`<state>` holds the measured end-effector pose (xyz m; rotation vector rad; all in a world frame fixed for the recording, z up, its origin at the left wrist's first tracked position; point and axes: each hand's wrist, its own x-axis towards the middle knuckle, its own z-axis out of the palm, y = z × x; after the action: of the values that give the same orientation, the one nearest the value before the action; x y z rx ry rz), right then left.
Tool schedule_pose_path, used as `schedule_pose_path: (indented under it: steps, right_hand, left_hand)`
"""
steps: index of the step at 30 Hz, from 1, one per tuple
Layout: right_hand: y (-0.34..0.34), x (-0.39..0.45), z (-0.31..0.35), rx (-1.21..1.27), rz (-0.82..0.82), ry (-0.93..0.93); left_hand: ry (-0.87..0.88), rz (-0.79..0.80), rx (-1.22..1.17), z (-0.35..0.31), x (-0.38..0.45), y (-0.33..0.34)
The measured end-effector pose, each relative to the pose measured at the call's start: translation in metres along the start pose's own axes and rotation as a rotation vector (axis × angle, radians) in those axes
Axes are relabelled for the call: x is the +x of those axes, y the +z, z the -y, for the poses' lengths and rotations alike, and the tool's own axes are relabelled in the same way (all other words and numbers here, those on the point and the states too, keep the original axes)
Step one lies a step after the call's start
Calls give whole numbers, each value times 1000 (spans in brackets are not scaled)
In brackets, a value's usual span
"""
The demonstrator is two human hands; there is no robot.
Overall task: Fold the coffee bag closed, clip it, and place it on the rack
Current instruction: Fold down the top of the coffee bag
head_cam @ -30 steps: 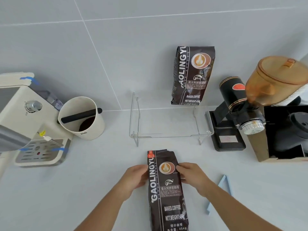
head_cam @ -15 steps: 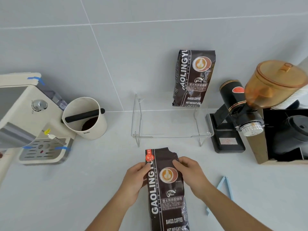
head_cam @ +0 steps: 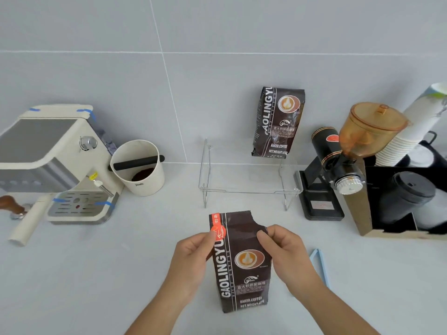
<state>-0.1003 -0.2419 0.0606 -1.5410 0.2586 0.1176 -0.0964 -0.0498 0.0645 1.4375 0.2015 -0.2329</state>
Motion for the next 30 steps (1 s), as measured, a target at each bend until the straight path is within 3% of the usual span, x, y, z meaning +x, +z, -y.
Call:
schedule_pose_path:
  steps: [6, 16, 30]
  right_hand:
    - [0, -21, 8, -60, -44, -107]
    - [9, -19, 42, -183, -22, -182]
    - [10, -14, 48, -163, -64, -101]
  left_hand:
    - [90, 36, 71, -5, -12, -4]
    - [132, -66, 127, -15, -3, -3]
    - [161, -57, 180, -25, -6, -9]
